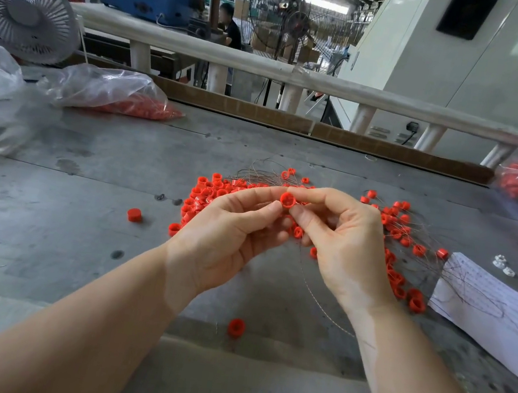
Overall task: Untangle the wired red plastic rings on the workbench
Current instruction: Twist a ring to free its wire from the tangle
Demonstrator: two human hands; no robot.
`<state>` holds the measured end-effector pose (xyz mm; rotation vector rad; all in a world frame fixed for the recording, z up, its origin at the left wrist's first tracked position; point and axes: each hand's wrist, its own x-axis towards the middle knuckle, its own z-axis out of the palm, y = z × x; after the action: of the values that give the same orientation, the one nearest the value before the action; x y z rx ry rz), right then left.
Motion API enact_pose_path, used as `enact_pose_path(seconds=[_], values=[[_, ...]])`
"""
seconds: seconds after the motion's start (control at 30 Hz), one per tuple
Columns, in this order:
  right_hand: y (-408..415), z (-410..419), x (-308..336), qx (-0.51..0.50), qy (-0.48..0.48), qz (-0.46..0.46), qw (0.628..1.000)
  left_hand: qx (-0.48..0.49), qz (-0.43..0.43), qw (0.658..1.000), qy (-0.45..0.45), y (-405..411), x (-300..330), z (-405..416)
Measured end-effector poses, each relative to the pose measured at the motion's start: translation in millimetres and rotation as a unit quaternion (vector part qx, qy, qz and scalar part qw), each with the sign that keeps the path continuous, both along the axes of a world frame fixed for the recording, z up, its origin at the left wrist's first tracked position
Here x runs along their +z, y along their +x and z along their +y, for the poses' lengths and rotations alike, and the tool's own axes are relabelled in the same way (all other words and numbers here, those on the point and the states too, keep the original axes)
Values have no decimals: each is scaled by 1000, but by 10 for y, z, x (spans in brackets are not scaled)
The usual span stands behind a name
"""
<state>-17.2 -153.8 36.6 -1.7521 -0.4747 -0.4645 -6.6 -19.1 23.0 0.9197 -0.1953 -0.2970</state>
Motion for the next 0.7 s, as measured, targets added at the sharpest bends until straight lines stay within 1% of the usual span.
enact_pose_path(seconds=[0.2,0.43,0.53,0.7], values=[[14,-4,-14,-12,-7,-5,1000,26,-8,999,-17,14,-20,1],[36,-11,-17,-10,-21,0,1000,25,-6,999,-30,23,-12,0],[46,-20,-16,-4,-6,11,1000,20,-4,999,-38,30,-12,2],[70,-32,-26,1,49,37,998,16,-2,999,-41,29,-12,-12]])
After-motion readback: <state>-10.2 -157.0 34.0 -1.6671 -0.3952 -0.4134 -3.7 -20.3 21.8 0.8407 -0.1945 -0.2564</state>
